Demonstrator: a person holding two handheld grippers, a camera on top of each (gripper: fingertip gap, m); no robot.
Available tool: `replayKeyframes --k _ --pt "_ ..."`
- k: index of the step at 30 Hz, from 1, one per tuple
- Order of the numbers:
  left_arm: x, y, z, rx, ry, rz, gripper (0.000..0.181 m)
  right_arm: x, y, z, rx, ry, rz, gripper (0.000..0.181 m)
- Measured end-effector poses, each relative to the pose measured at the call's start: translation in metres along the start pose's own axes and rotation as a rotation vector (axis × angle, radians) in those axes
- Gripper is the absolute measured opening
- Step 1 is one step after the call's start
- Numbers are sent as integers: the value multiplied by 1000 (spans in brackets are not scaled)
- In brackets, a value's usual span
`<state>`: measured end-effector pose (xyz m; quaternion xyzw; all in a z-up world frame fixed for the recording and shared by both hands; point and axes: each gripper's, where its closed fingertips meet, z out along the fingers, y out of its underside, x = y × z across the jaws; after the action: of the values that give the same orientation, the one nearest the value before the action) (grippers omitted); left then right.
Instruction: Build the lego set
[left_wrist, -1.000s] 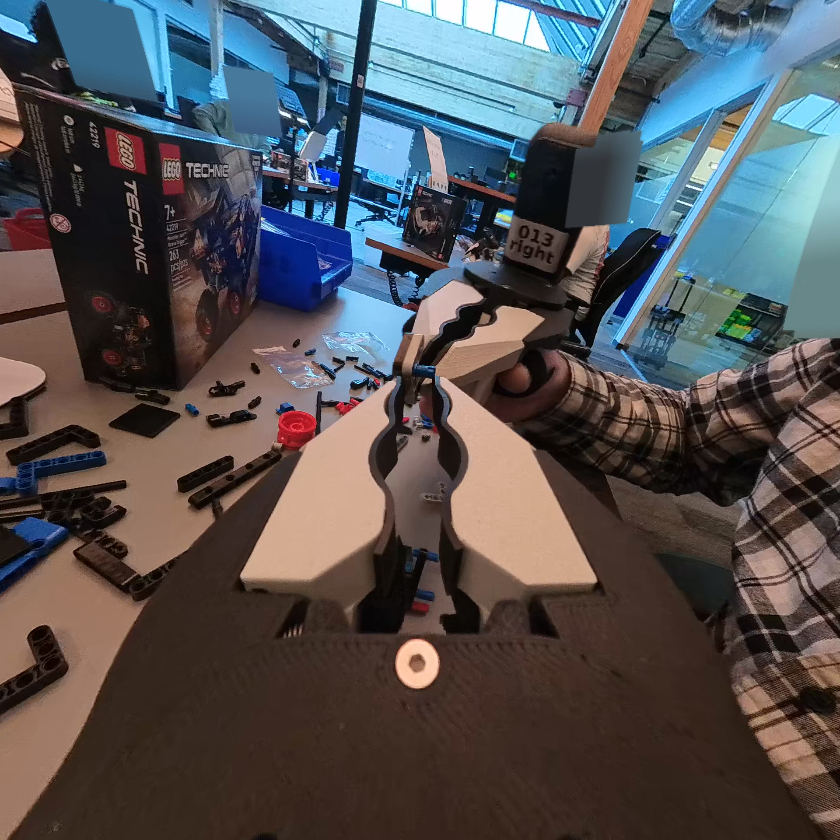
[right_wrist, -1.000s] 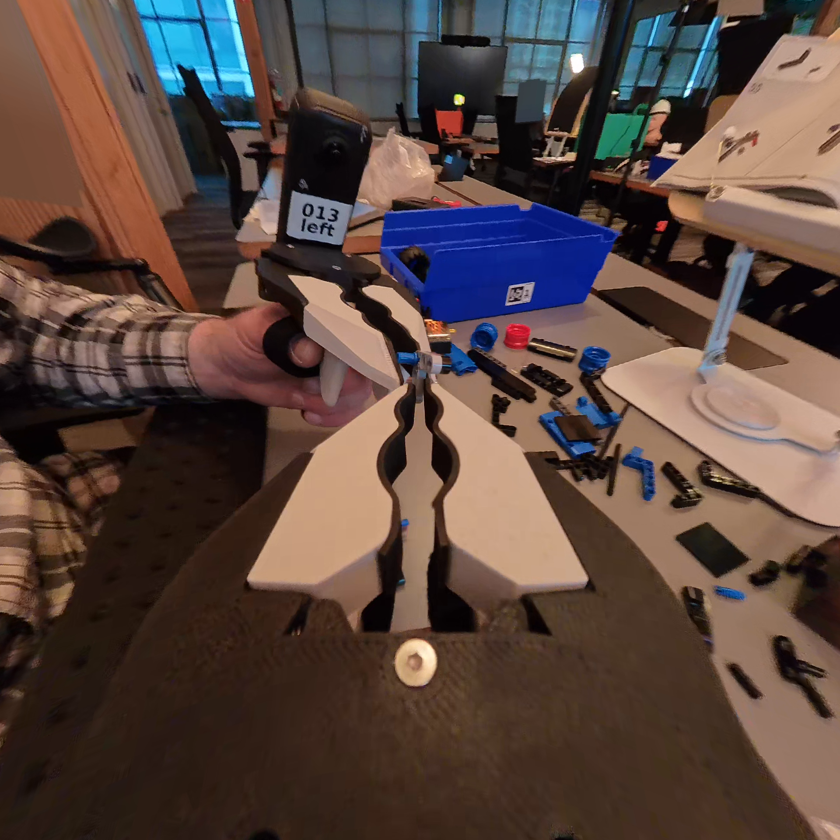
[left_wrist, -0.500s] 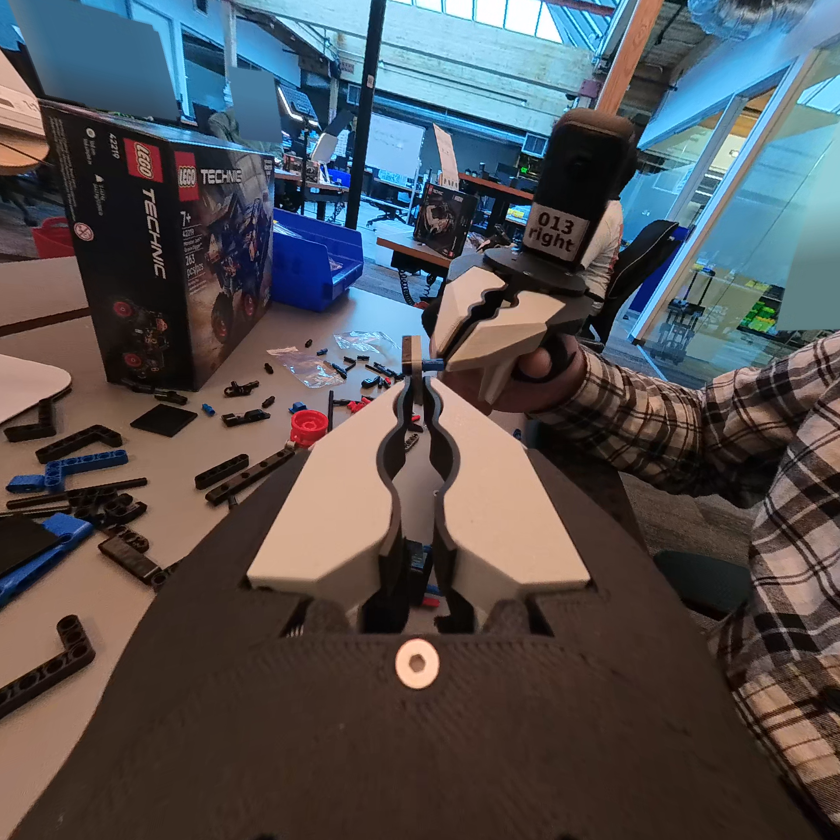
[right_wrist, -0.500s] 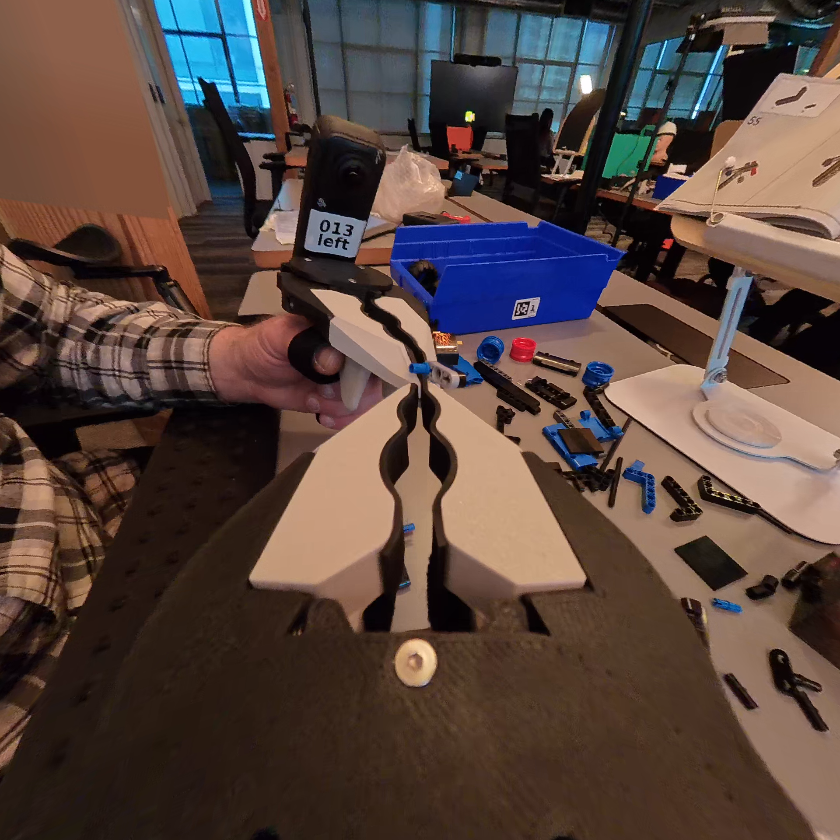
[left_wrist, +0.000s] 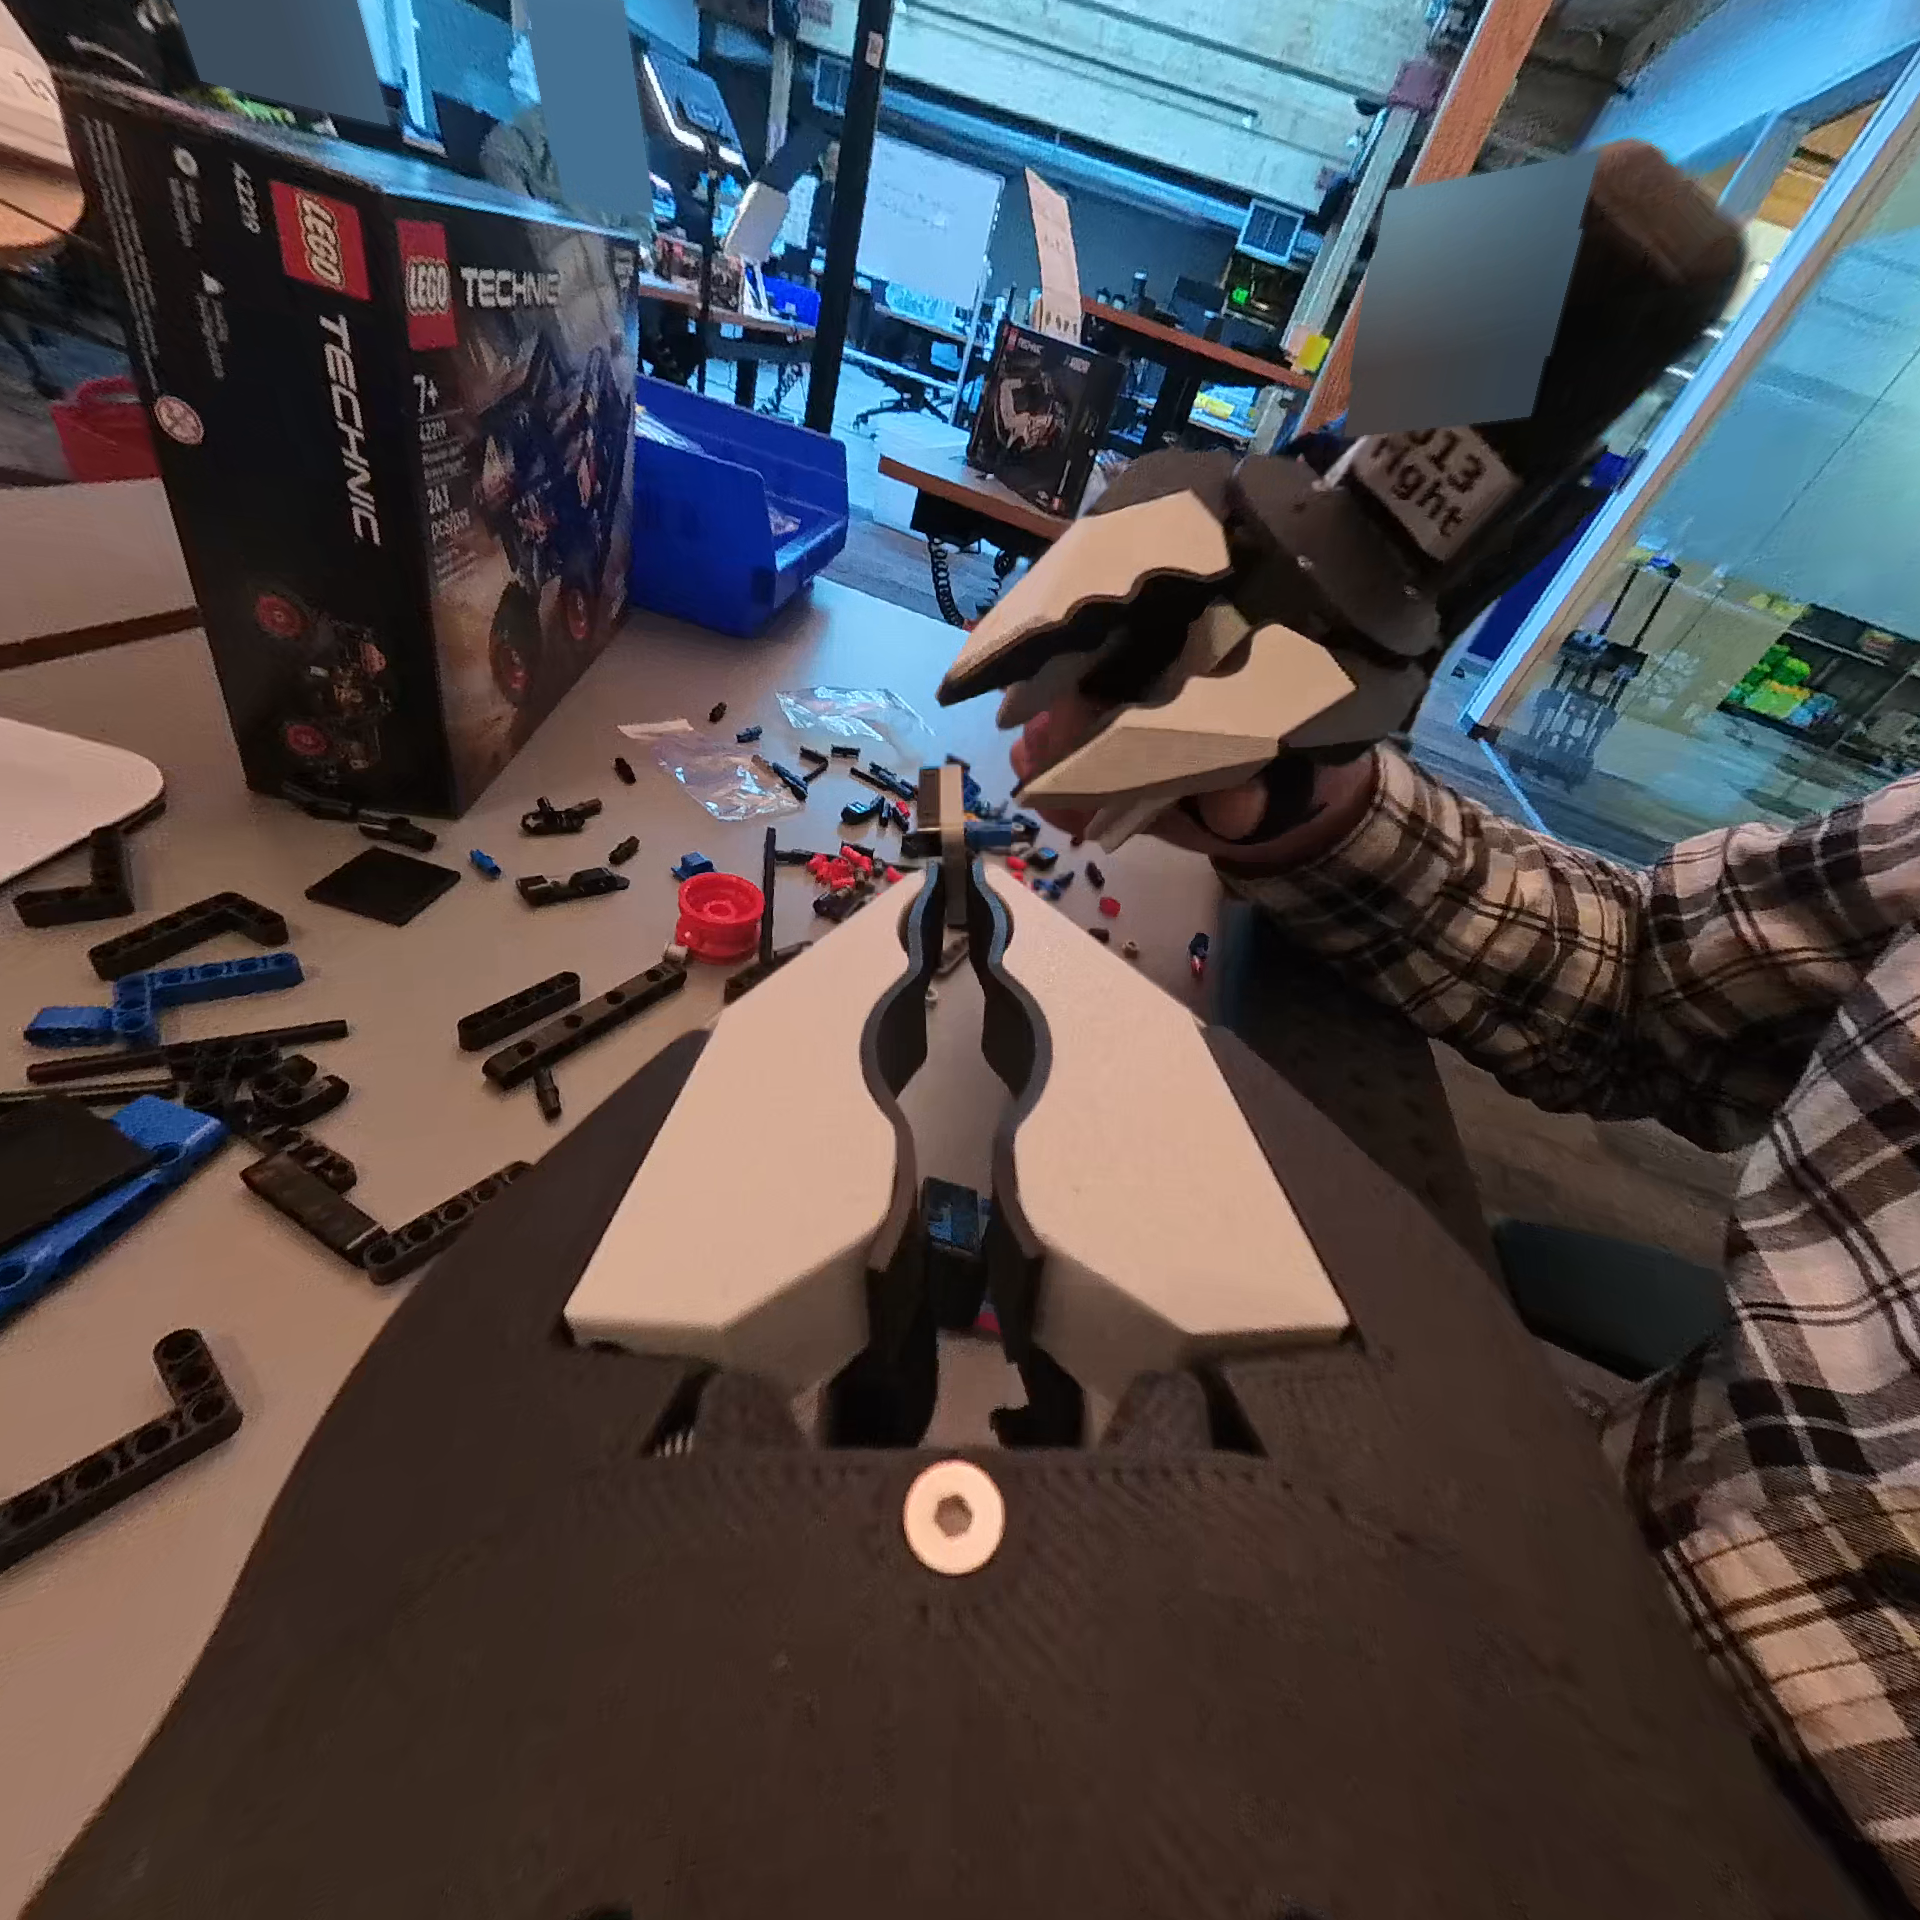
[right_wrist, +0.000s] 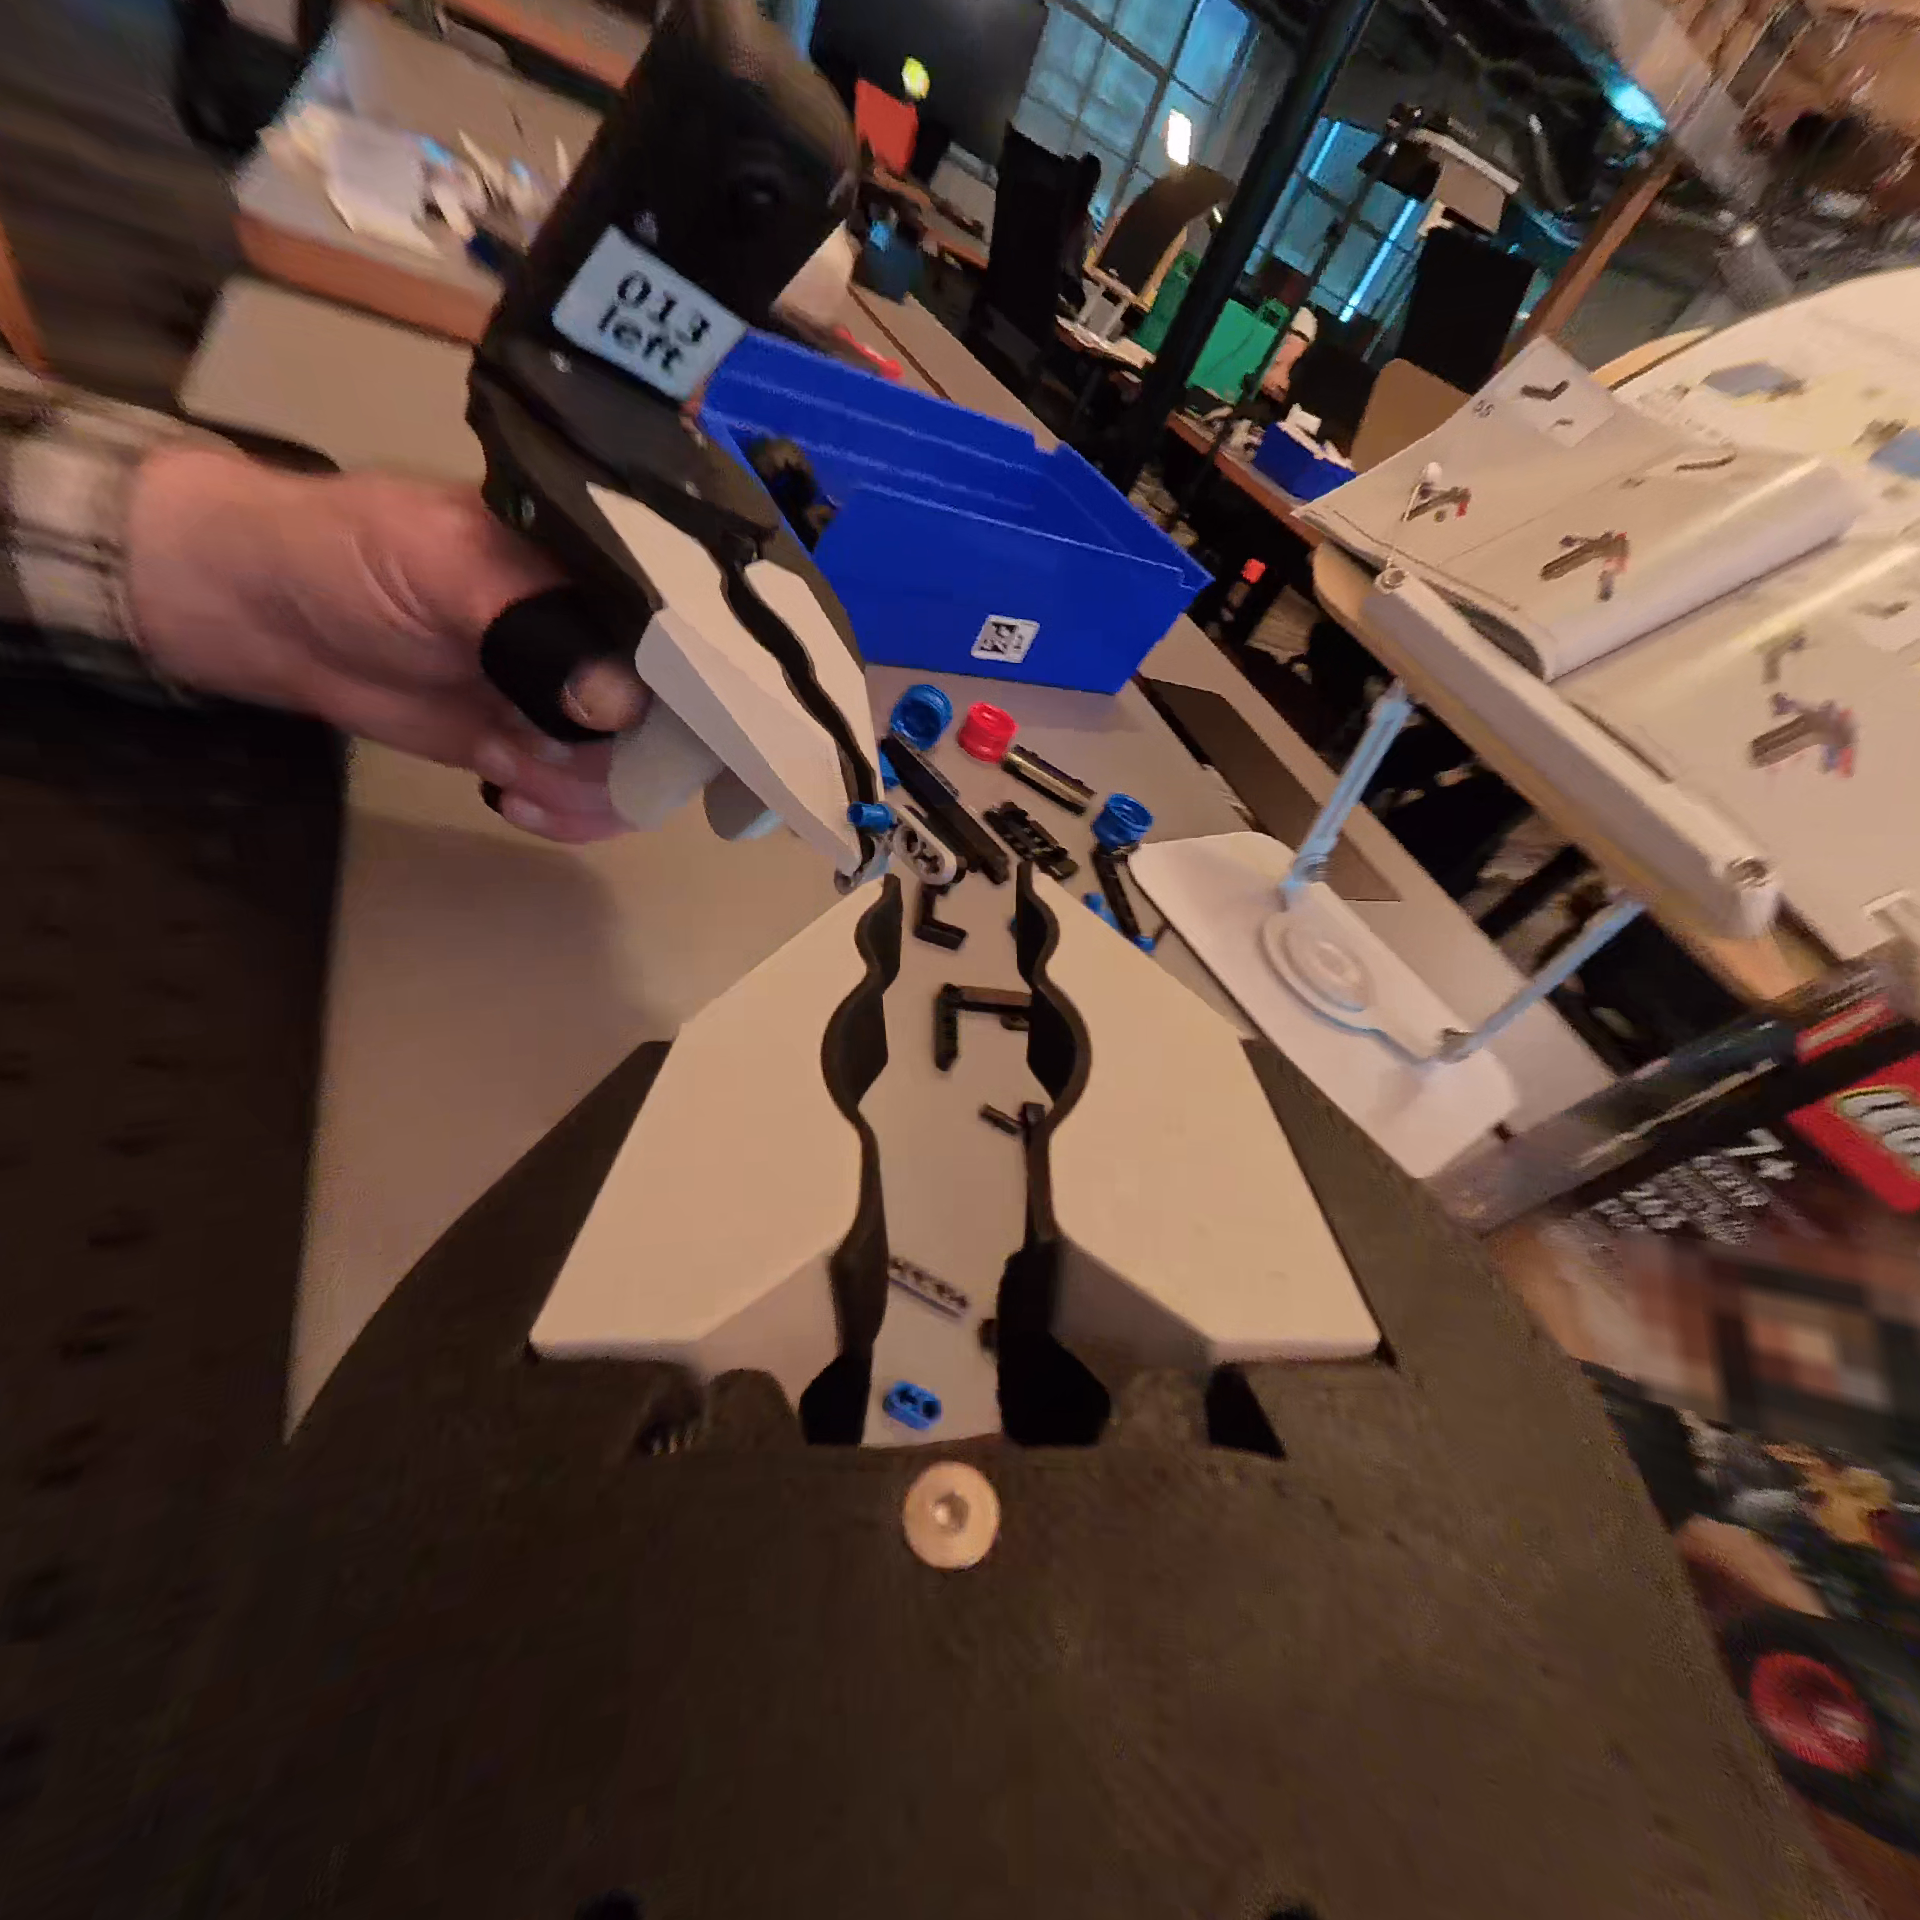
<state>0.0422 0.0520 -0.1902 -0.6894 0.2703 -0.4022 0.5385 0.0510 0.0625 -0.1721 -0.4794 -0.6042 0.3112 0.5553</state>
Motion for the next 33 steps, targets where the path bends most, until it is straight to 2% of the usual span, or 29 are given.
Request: replayKeyframes --k 4,9,12,19,25,28,31,33 --pt "-1 7 2 -38 -1 -10 2 -9 4 7 -65 38 -169 18" --pt "0 12 4 -65 8 -29 2 -13 8 9 -99 51 -253 1" --pt "-2 15 4 -80 4 -39 2 -11 9 9 -110 68 -274 12" --pt "5 22 4 -124 39 -57 2 -18 24 14 -209 83 -427 8" --pt "6 19 -1 -108 37 -65 4 -20 24 18 -206 73 -397 6" --pt "13 18 -3 -112 53 -47 15 -24 19 19 -181 68 -394 5" --pt "16 17 -7 -100 56 -51 13 -27 15 22 -163 71 -418 5" --pt "18 14 -12 -83 68 -65 5 -32 9 22 -145 68 -436 5"
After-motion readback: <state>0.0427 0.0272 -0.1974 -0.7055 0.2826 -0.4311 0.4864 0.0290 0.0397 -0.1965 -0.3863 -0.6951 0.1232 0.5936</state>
